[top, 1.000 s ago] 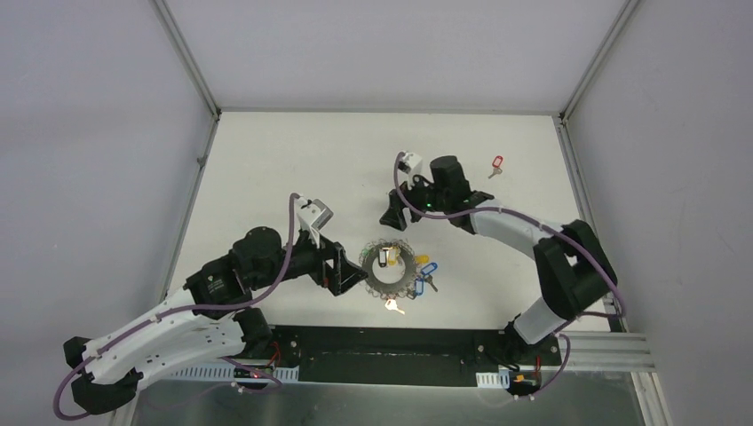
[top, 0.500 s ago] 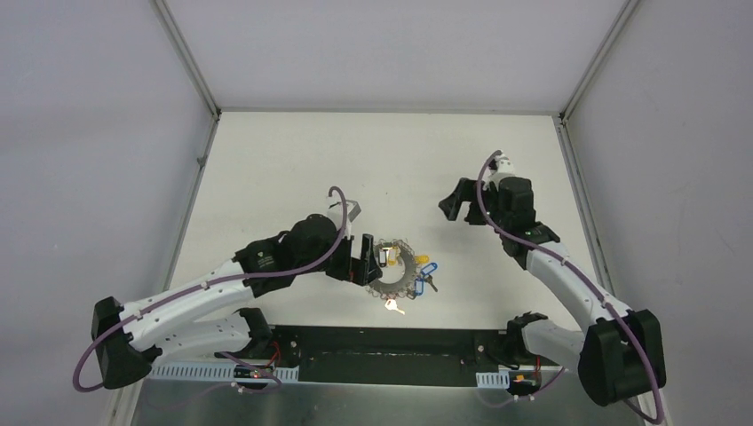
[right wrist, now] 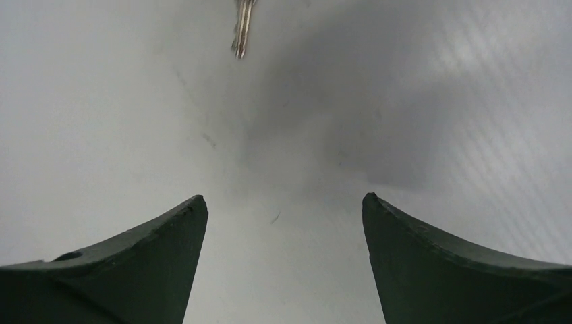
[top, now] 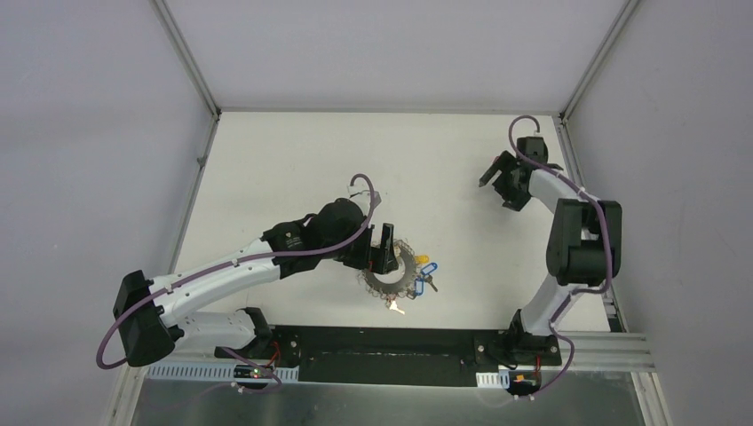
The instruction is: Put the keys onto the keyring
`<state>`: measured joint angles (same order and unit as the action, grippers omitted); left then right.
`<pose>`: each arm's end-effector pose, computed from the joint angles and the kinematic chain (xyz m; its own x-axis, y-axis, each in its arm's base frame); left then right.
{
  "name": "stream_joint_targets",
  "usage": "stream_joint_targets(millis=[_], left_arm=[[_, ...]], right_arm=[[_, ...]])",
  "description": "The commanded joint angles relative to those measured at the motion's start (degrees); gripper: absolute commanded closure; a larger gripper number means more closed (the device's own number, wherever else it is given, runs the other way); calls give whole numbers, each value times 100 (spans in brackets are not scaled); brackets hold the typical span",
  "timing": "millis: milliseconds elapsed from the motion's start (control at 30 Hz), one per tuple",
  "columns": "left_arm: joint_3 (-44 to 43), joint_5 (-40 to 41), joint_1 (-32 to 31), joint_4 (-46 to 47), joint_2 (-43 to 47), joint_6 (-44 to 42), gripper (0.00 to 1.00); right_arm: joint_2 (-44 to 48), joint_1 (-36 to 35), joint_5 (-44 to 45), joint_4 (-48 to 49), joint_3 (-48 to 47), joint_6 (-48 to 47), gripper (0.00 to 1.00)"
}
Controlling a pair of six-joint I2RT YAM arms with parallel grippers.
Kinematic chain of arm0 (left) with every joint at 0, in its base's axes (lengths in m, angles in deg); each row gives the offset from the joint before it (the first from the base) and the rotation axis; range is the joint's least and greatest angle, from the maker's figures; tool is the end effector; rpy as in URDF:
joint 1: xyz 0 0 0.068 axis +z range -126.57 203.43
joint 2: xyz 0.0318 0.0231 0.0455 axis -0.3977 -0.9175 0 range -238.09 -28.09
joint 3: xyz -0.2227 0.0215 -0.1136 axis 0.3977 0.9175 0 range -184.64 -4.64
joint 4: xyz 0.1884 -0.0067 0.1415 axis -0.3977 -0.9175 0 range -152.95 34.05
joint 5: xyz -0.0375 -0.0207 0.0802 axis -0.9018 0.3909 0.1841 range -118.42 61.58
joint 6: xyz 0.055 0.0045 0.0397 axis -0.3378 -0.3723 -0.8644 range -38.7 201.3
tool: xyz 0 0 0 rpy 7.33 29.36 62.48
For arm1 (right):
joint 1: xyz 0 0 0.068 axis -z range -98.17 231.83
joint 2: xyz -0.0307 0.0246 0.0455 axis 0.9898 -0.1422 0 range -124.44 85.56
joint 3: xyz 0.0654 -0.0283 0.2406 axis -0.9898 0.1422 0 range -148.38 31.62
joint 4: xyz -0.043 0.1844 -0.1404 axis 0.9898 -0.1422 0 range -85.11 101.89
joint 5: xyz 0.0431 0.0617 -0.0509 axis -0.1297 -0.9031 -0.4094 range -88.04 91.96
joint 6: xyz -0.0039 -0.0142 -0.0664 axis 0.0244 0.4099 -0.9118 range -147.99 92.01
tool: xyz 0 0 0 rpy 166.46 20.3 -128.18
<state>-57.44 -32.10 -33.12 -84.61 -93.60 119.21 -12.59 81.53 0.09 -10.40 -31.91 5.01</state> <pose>0.1301 -0.2035 0.2588 -0.8154 0.1219 -0.5660 0.4541 0.7411 -0.4945 0.3372 0.0035 0.1705 -0.7151 0.5406 -0.4430 0.4371 0.8405 0.3202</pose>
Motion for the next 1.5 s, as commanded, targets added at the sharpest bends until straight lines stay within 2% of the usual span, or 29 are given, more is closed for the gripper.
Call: stream_joint_targets(millis=[0,200,367,567,700,767,967,1067,1200,1467], left_arm=[[-176,-1,22,77,-6,296,1],[-12,111,27,72,160,446,1],[60,178,22,76,230,423,1],[191,318,24,72,390,448,1],[320,342,36,69,472,456,1],[363,338,34,63,502,471,1],[410,612,34,-89,618,443,1],[439,691,38,-155,700,489,1],[444,774,39,-236,837,537,1],[429,745,40,-278,1206,451,1]], right_arm=[[-804,345,22,-250,-1020,220,17],[-2096,414,393,-725,-2486,-102,34],[-2874,416,240,-880,-3351,-313,37],[-3531,416,392,-1359,-4227,-530,49],[-3679,412,250,-1501,-4420,-685,66],[-3615,385,45,-1454,-4318,-702,74],[-3100,165,-252,-1148,-3469,-721,80],[-2879,75,-490,-1175,-3091,-679,90],[-2431,47,-863,-1013,-2336,-604,98],[-929,-146,-1655,-663,-148,-378,99]])
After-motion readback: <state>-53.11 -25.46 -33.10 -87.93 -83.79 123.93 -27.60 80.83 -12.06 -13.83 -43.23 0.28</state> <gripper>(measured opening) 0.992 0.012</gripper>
